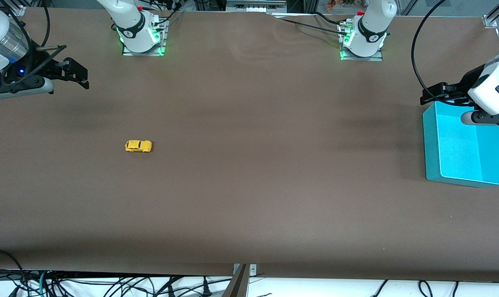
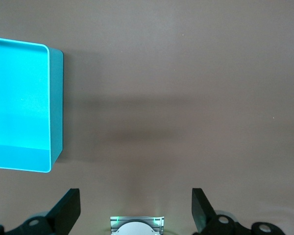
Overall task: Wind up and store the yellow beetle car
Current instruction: 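Reach the open right gripper down over the yellow beetle car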
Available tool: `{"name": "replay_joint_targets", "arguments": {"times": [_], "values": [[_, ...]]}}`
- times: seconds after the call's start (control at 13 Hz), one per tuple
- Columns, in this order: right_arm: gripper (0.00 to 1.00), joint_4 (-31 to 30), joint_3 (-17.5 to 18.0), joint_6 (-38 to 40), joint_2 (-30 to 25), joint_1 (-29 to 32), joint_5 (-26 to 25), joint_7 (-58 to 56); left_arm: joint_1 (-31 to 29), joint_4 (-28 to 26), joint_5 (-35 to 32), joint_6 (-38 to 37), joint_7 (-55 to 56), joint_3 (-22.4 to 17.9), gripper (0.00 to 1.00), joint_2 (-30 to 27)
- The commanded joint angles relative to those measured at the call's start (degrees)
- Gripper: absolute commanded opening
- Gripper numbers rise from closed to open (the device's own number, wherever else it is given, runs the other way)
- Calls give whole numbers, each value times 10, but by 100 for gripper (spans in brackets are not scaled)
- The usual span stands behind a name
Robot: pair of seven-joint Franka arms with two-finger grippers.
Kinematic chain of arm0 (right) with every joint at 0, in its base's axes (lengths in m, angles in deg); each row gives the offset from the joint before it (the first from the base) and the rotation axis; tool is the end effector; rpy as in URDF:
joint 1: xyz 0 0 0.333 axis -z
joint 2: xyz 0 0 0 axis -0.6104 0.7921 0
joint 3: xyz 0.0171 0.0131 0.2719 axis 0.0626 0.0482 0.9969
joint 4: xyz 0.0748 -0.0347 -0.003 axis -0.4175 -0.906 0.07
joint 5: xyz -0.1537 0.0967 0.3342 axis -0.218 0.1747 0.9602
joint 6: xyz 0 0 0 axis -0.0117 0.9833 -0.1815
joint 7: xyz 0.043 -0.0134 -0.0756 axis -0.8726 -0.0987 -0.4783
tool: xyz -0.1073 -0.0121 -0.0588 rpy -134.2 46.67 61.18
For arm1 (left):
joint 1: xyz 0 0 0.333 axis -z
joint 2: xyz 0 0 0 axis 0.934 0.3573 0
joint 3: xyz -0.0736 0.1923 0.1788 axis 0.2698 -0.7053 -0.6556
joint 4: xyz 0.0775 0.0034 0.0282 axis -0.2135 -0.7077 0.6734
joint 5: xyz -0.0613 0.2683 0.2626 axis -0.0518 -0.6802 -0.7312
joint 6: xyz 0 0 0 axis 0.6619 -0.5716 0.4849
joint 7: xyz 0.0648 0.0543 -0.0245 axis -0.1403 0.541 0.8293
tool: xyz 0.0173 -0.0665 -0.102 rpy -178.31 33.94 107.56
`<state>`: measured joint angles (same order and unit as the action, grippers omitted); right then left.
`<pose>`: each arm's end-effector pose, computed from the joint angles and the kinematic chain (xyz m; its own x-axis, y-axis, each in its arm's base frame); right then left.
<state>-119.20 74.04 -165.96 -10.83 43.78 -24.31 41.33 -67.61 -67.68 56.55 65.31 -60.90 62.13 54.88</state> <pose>0.5093 0.0560 0.5347 0.9841 0.1720 -0.0445 0.1717 -0.9851 -0.0112 0.5438 -0.0114 0.5224 0.9758 0.0154 -0.2182 0.0243 -0.9990 0.0383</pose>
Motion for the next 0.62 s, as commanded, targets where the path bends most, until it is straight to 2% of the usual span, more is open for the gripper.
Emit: {"name": "replay_joint_targets", "arguments": {"times": [0.0, 0.31, 0.54], "values": [[100, -7, 5, 3, 3, 4, 1, -35, -2, 3, -4, 3, -13, 3, 100, 1], [100, -42, 13, -43, 19, 4, 1, -60, -2, 3, -4, 3, -13, 3, 100, 1], [100, -119, 14, -142, 31, 3, 0, -170, -2, 3, -4, 3, -13, 3, 100, 1]]}}
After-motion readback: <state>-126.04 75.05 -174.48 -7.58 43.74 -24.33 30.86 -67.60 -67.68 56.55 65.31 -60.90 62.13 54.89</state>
